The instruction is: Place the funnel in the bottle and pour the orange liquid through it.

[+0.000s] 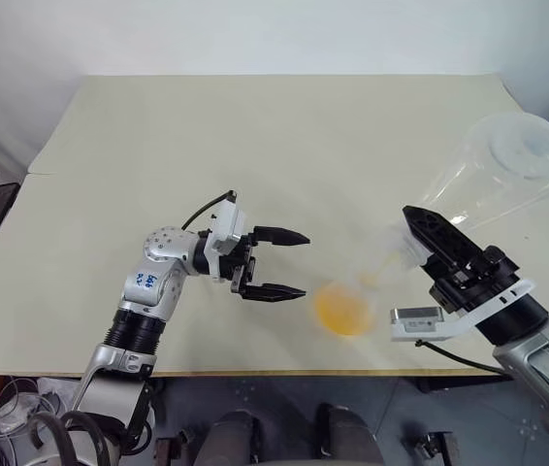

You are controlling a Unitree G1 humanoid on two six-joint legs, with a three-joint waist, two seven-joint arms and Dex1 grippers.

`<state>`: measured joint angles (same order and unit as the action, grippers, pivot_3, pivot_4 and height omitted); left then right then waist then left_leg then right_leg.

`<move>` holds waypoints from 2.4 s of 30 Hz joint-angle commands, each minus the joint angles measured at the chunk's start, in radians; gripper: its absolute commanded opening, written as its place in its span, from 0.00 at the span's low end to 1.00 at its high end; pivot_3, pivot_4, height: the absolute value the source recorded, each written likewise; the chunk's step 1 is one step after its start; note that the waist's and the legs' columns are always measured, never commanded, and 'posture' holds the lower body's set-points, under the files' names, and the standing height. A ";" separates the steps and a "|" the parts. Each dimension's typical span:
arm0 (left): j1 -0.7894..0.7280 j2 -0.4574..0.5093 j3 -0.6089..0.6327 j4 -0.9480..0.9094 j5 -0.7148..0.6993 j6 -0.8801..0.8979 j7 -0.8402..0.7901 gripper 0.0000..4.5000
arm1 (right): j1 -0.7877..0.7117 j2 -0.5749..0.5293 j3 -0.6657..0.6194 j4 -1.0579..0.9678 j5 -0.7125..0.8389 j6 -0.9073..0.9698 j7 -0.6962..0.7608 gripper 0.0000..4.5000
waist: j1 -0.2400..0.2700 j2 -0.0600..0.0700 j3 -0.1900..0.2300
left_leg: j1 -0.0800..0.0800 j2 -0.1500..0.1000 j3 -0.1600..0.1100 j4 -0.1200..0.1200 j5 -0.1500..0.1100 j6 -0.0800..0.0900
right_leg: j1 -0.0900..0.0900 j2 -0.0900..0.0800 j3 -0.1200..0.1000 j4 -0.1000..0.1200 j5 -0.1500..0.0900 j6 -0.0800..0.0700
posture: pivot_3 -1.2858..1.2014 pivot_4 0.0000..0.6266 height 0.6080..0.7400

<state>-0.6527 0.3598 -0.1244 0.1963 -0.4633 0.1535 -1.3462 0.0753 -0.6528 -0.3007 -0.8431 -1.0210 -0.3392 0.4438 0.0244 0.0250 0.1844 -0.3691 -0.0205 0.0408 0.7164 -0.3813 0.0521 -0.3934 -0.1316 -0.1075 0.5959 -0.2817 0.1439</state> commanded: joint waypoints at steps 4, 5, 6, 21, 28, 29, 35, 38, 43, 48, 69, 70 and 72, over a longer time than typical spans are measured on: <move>-0.001 0.006 0.009 -0.039 -0.011 -0.002 -0.008 1.00 | -0.011 -0.005 -0.025 -0.019 0.008 -0.013 -0.022 0.54 | 0.000 0.000 0.000 | 0.000 0.000 0.000 0.000 0.000 0.000 | 0.000 0.000 0.000 0.000 0.000 0.000 | 0.52 0.24 1.00; -0.002 0.006 0.010 -0.038 -0.011 -0.003 -0.009 1.00 | -0.012 -0.006 -0.026 -0.018 0.009 -0.016 -0.023 0.54 | 0.000 0.000 0.000 | 0.000 0.000 0.000 0.000 0.000 0.000 | 0.000 0.000 0.000 0.000 0.000 0.000 | 0.52 0.24 1.00; -0.002 0.007 0.010 -0.036 -0.011 -0.003 -0.011 1.00 | -0.012 -0.008 -0.026 -0.018 0.010 -0.019 -0.024 0.54 | 0.000 0.000 0.000 | 0.000 0.000 0.000 0.000 0.000 0.000 | 0.000 0.000 0.000 0.000 0.000 0.000 | 0.52 0.24 1.00; 0.000 0.013 0.010 -0.032 -0.011 -0.007 -0.025 1.00 | -0.007 -0.005 -0.037 -0.022 0.041 -0.025 -0.012 0.54 | 0.000 0.000 0.000 | 0.000 0.000 0.000 0.000 0.000 0.000 | 0.000 0.000 0.000 0.000 0.000 0.000 | 0.52 0.24 1.00; -0.005 0.013 0.011 -0.008 -0.003 -0.021 -0.035 1.00 | -0.026 -0.006 -0.032 -0.022 0.074 -0.013 0.010 0.54 | 0.000 0.000 0.000 | 0.000 0.000 0.000 0.000 0.000 0.000 | 0.000 0.000 0.000 0.000 0.000 0.000 | 0.52 0.24 1.00; -0.010 0.010 0.011 0.002 -0.001 -0.024 -0.035 1.00 | -0.026 0.003 -0.032 -0.024 0.091 -0.002 0.015 0.54 | 0.000 0.000 0.000 | 0.000 0.000 0.000 0.000 0.000 0.000 | 0.000 0.000 0.000 0.000 0.000 0.000 | 0.52 0.24 1.00; -0.039 0.001 0.008 0.055 0.010 -0.051 -0.047 1.00 | -0.039 0.093 -0.024 -0.045 0.197 0.118 0.051 0.54 | 0.000 0.000 0.000 | 0.000 0.000 0.000 0.000 0.000 0.000 | 0.000 0.000 0.000 0.000 0.000 0.000 | 0.52 0.24 1.00; -0.054 -0.003 0.012 0.073 0.011 -0.058 -0.050 1.00 | -0.062 0.185 -0.030 -0.062 0.268 0.250 0.067 0.54 | 0.000 0.000 0.000 | 0.000 0.000 0.000 0.000 0.000 0.000 | 0.000 0.000 0.000 0.001 0.000 0.000 | 0.52 0.24 1.00; -0.069 -0.002 0.013 0.094 0.013 -0.068 -0.057 1.00 | -0.094 0.296 -0.047 -0.082 0.380 0.436 0.085 0.54 | 0.000 0.000 0.000 | 0.000 0.000 0.000 0.000 0.000 0.000 | 0.000 0.000 0.000 0.001 0.000 0.000 | 0.52 0.24 1.00; -0.061 0.004 0.012 0.082 0.011 -0.062 -0.060 1.00 | -0.219 0.378 -0.154 -0.032 0.565 0.678 0.048 0.54 | -0.001 0.000 0.000 | 0.000 0.000 0.000 0.000 0.000 0.000 | 0.000 0.000 0.000 0.002 0.000 0.000 | 0.52 0.24 1.00; 0.071 0.047 0.032 -0.116 -0.016 0.036 0.034 1.00 | -0.429 0.237 -0.498 0.644 1.219 0.760 -0.079 0.54 | -0.010 0.001 0.000 | 0.001 0.000 -0.001 -0.001 0.000 0.000 | -0.002 -0.001 0.001 0.007 0.000 0.000 | 0.52 0.24 1.00; 0.076 0.048 0.033 -0.124 -0.017 0.040 0.038 1.00 | -0.423 0.231 -0.492 0.656 1.228 0.753 -0.081 0.54 | -0.010 0.001 0.000 | 0.001 0.000 -0.001 -0.001 0.000 0.000 | -0.002 -0.001 0.001 0.007 0.000 0.000 | 0.52 0.24 1.00; 0.084 0.051 0.033 -0.136 -0.020 0.045 0.046 1.00 | -0.413 0.223 -0.484 0.674 1.249 0.746 -0.090 0.54 | -0.009 0.001 0.000 | 0.001 0.000 -0.001 -0.001 0.000 0.000 | -0.002 -0.001 0.001 0.007 0.000 0.000 | 0.52 0.24 1.00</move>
<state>-0.5735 0.4050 -0.1147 0.1067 -0.4649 0.1969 -1.3080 -0.3399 -0.4027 -0.7763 -0.1585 0.1982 0.4348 0.3664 0.0157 0.0256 0.1842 -0.3680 -0.0209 0.0397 0.7155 -0.3812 0.0523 -0.3956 -0.1331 -0.1068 0.6026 -0.2817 0.1439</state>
